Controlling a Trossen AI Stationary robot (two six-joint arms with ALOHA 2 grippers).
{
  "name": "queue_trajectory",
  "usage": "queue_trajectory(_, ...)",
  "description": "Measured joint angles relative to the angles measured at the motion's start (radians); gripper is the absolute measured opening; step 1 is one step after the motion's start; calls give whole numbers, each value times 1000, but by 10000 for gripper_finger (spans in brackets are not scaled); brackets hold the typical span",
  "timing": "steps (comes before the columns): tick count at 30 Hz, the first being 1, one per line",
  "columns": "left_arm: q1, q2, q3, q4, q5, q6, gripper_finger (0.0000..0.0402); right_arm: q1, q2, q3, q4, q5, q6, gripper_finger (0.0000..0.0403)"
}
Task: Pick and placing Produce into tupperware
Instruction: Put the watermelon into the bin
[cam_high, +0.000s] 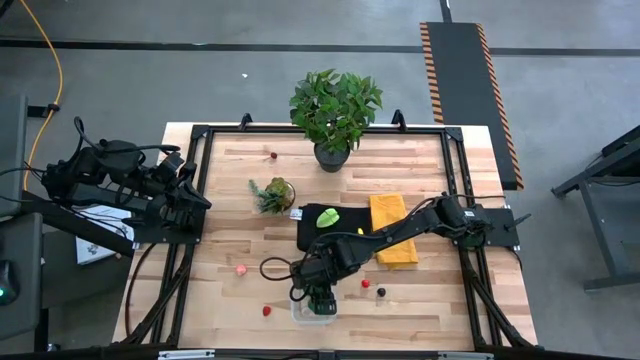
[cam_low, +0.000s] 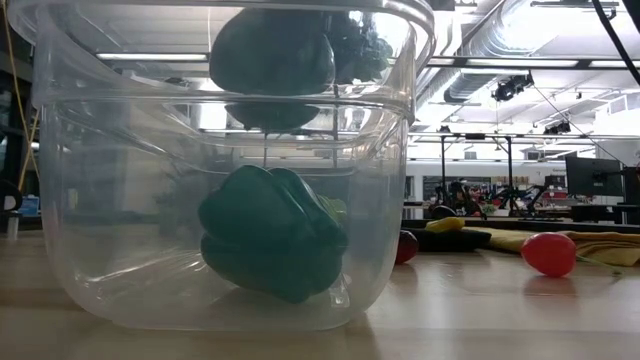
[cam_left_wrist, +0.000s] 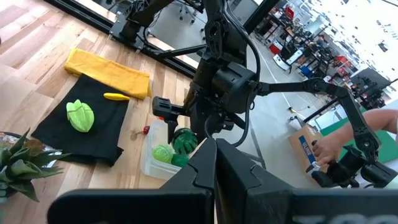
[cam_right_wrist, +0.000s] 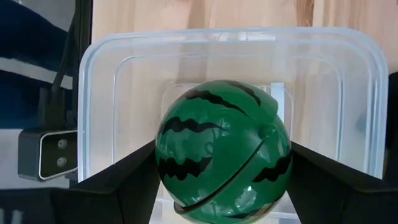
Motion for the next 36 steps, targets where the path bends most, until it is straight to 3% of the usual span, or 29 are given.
queue_trajectory(36,0,0,0,-27,0,2,1,0,0,1,13,-33,-31,305)
